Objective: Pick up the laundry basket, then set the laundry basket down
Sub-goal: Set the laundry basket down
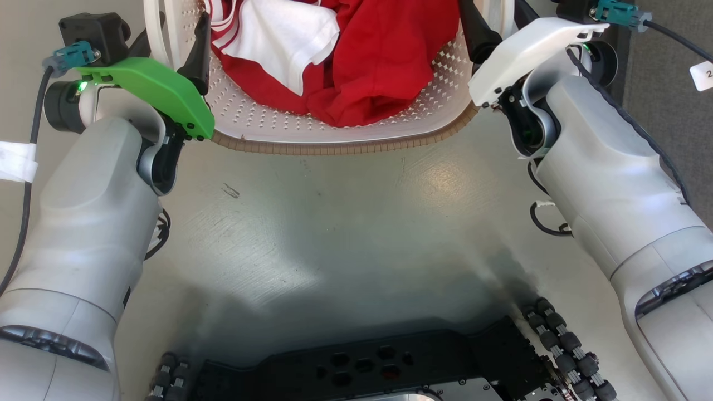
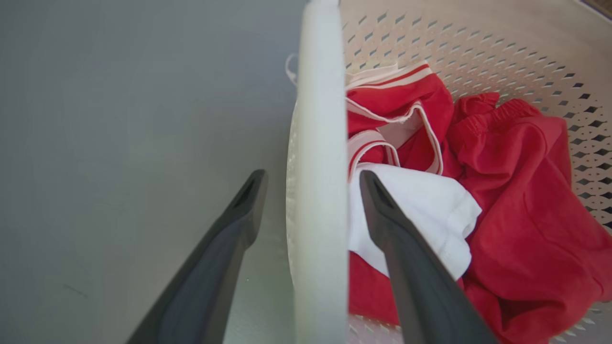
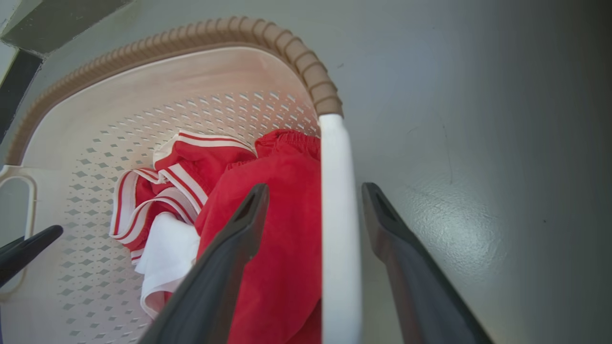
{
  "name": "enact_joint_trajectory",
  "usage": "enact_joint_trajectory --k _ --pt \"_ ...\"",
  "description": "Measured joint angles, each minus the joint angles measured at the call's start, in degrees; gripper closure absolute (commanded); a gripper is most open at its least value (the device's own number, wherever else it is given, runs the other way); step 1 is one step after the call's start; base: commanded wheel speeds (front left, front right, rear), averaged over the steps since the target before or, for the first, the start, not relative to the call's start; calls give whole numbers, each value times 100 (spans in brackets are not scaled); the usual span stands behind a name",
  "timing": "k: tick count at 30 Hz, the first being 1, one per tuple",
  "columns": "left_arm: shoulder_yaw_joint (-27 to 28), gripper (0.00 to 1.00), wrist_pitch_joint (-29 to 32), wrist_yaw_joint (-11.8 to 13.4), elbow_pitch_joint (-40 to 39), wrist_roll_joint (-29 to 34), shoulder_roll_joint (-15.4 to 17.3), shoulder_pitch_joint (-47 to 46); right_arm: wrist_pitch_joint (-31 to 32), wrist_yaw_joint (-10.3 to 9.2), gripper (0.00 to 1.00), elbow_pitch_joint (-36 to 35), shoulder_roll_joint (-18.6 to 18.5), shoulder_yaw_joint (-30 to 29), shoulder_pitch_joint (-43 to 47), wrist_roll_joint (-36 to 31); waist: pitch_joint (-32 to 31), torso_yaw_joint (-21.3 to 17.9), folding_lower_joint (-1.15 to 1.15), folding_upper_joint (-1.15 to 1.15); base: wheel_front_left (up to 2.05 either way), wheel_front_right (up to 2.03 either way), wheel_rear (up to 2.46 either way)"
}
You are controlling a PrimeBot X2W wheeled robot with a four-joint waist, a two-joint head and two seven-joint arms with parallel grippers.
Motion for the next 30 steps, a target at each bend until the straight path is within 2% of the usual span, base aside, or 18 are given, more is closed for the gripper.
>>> enact_joint_trajectory --k 15,30 --pt "203 0 0 -3 14 220 120 225 0 8 0 -104 2 -285 363 -146 -405 -15 0 0 0 0 0" --pt "378 0 -1 -4 -357 371 74 872 0 76 0 -197 4 -690 1010 -500 -1388 -58 0 0 0 0 0"
